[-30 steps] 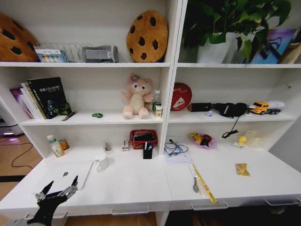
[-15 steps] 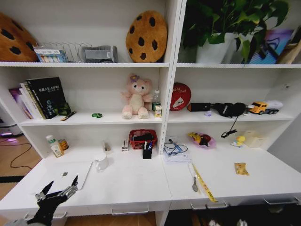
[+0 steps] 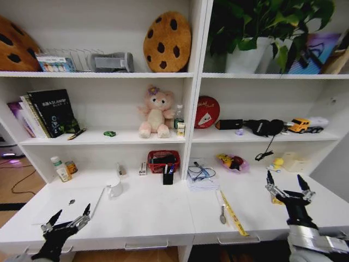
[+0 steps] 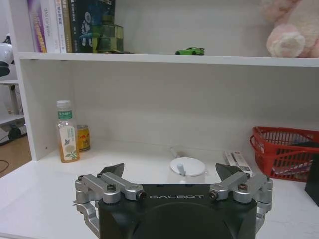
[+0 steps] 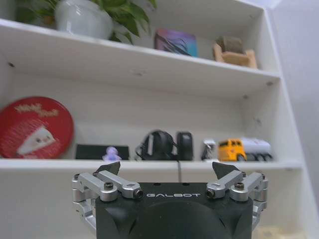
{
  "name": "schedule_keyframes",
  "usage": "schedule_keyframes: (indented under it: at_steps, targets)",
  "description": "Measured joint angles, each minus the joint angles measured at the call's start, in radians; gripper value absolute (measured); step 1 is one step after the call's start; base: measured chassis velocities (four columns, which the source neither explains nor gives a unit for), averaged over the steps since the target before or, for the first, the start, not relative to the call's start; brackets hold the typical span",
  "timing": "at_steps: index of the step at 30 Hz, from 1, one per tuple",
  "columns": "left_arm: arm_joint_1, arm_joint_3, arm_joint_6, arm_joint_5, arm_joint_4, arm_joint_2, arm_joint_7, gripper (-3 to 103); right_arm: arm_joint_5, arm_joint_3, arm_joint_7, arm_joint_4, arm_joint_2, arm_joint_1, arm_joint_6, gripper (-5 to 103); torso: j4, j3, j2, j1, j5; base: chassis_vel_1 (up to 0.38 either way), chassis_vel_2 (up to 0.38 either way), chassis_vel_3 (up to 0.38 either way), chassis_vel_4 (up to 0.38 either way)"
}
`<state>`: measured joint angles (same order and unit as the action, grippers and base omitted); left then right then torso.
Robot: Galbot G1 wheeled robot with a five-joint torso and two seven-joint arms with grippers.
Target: Organize the objects on the table.
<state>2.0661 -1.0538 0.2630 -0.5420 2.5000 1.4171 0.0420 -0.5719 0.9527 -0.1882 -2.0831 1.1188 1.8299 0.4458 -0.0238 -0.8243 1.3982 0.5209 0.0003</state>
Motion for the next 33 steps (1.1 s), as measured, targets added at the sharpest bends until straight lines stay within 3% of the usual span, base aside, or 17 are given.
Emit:
schedule_keyframes:
  at_steps: [5,7,10,11,12,13,16,19,26,33]
  targets:
    - [0.000,0.000,0.000,0.000,0.000,0.000,0.000,100,-0.023,-0.022,-0.056,0.009,0.006,-0.006,-0.064,100,0.0004,0.000,0.000,0.000,-0.0004,-0.217,-0.220,0.202,0.233]
    - [0.000,0.000,0.000,0.000,0.000,0.000,0.000,100,-0.055,-0.024,-0.114,0.011,-0.025,-0.041,-0.154,100,0.0004,0.000,0.000,0.000,-0.0004,-0.230,-0.222,0.193,0.237]
    - [0.000,0.000,0.000,0.000,0.000,0.000,-0.001,100,-0.074,-0.024,-0.148,0.012,-0.044,-0.061,-0.208,100,0.0008,0.000,0.000,0.000,-0.0006,-0.160,-0.234,0.164,0.192]
    - [0.000,0.000,0.000,0.000,0.000,0.000,-0.001,100,-0.140,-0.023,-0.195,0.014,-0.077,-0.094,-0.314,100,0.0006,0.000,0.000,0.000,0.0015,-0.097,-0.133,0.153,0.097]
    - [0.000,0.000,0.000,0.000,0.000,0.000,-0.001,100,-0.218,-0.025,-0.216,0.024,-0.109,-0.129,-0.396,100,0.0011,0.000,0.000,0.000,-0.0003,-0.006,-0.073,0.120,0.009]
    - [0.000,0.000,0.000,0.000,0.000,0.000,-0.001,100,-0.218,-0.025,-0.216,0.024,-0.109,-0.129,-0.396,100,0.0011,0.000,0.000,0.000,-0.0003,-0.006,-0.073,0.120,0.009]
    - [0.000,0.000,0.000,0.000,0.000,0.000,-0.001,100,-0.254,-0.065,-0.285,0.107,-0.164,-0.226,-0.530,100,0.0007,0.000,0.000,0.000,0.0002,0.018,0.019,-0.022,-0.017]
    - [0.000,0.000,0.000,0.000,0.000,0.000,-0.001,100,-0.265,-0.087,-0.289,0.142,-0.185,-0.252,-0.587,100,0.0008,0.000,0.000,0.000,-0.0010,0.051,0.068,-0.048,-0.052]
    - [0.000,0.000,0.000,0.000,0.000,0.000,0.000,100,-0.228,-0.171,-0.222,0.267,-0.223,-0.322,-0.687,100,0.0005,0.000,0.000,0.000,0.0001,0.024,0.030,-0.018,-0.023]
    - [0.000,0.000,0.000,0.000,0.000,0.000,0.000,100,-0.243,-0.206,-0.202,0.333,-0.234,-0.356,-0.719,100,0.0006,0.000,0.000,0.000,-0.0001,0.000,0.000,0.000,0.000]
